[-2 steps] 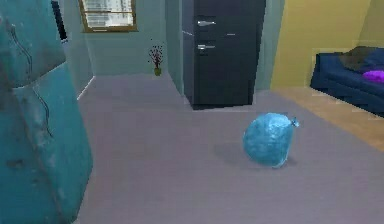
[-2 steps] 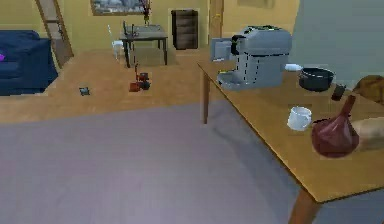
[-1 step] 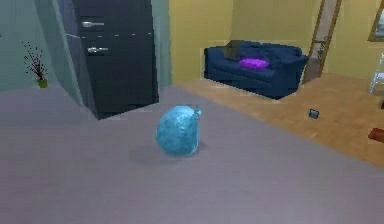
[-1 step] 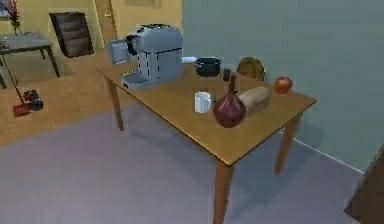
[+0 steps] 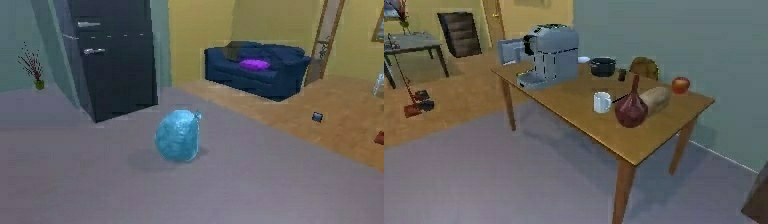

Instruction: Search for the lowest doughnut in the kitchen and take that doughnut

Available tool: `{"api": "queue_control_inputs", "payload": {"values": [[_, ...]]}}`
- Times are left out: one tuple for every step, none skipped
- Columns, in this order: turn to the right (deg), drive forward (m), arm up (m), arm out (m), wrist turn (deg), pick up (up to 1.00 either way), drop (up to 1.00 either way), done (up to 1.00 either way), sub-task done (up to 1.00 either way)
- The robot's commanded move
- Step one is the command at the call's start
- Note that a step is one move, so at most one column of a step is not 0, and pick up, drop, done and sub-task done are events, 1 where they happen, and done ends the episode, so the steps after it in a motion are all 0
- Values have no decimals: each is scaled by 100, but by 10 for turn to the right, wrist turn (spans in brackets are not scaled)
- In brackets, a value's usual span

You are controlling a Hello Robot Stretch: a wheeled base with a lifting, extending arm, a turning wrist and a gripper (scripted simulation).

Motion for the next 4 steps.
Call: {"api": "queue_control_inputs", "payload": {"values": [[450,0,0,0,0,0,0,0,0],[60,0,0,0,0,0,0,0,0],[0,100,0,0,0,0,0,0,0],[90,0,0,0,0,0,0,0,0]]}}
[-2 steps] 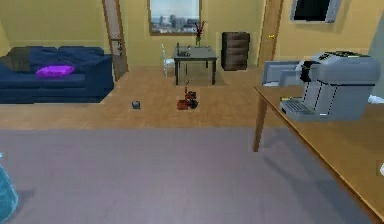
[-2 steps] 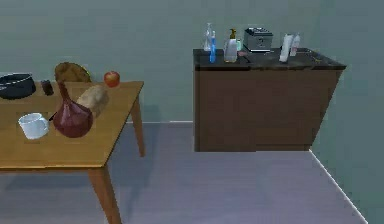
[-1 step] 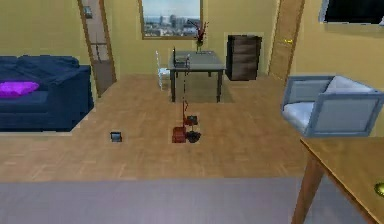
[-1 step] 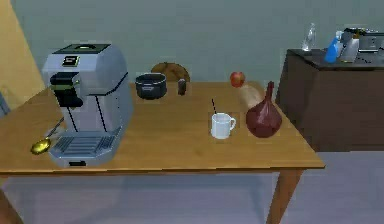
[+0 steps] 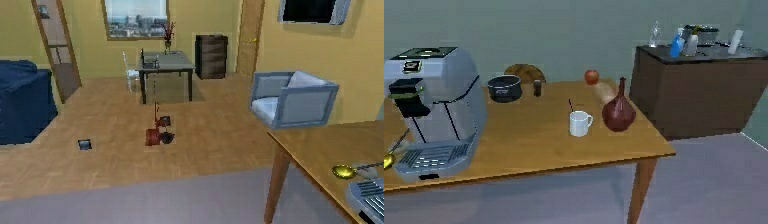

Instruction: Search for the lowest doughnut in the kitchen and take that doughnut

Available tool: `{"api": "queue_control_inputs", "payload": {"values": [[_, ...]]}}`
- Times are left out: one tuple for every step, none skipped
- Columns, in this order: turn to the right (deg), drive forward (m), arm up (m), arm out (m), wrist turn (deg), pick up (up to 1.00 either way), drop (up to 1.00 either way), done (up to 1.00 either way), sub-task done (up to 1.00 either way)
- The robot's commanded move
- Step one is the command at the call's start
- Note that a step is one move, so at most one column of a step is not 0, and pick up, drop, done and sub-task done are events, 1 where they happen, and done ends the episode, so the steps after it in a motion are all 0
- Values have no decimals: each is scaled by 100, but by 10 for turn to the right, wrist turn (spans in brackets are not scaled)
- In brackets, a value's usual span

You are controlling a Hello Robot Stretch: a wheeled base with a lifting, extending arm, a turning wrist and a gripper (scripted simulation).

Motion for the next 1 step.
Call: {"api": "queue_control_inputs", "payload": {"values": [[0,20,0,0,0,0,0,0,0]]}}
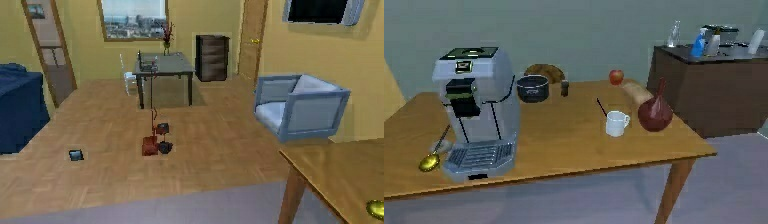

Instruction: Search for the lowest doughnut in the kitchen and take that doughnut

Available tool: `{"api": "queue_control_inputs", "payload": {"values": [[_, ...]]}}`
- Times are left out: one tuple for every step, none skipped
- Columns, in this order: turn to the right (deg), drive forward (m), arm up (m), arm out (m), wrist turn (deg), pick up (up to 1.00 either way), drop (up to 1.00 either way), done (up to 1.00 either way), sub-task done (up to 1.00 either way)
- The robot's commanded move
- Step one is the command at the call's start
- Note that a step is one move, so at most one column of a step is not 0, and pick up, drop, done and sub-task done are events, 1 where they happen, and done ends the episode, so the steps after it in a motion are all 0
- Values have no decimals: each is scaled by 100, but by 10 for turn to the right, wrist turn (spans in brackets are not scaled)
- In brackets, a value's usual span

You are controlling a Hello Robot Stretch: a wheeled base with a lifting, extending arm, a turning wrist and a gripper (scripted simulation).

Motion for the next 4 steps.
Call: {"api": "queue_control_inputs", "payload": {"values": [[-330,0,0,0,0,0,0,0,0],[-30,0,0,0,0,0,0,0,0],[450,0,0,0,0,0,0,0,0],[450,0,0,0,0,0,0,0,0]]}}
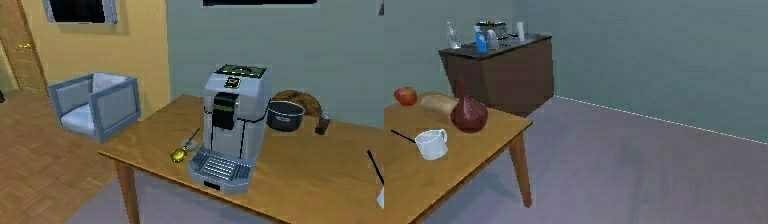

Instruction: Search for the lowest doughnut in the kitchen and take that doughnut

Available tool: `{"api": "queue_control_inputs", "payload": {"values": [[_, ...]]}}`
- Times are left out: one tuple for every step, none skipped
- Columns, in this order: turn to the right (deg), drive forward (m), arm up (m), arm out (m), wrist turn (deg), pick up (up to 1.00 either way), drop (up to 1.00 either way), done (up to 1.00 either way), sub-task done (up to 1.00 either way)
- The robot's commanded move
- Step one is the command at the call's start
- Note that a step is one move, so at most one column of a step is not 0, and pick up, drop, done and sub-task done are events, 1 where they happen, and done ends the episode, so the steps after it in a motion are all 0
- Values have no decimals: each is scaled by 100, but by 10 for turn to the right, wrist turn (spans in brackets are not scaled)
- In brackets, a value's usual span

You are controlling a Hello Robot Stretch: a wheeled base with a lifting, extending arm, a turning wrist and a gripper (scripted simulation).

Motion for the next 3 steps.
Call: {"api": "queue_control_inputs", "payload": {"values": [[90,0,0,0,0,0,0,0,0],[30,0,0,0,0,0,0,0,0],[0,40,0,0,0,0,0,0,0]]}}
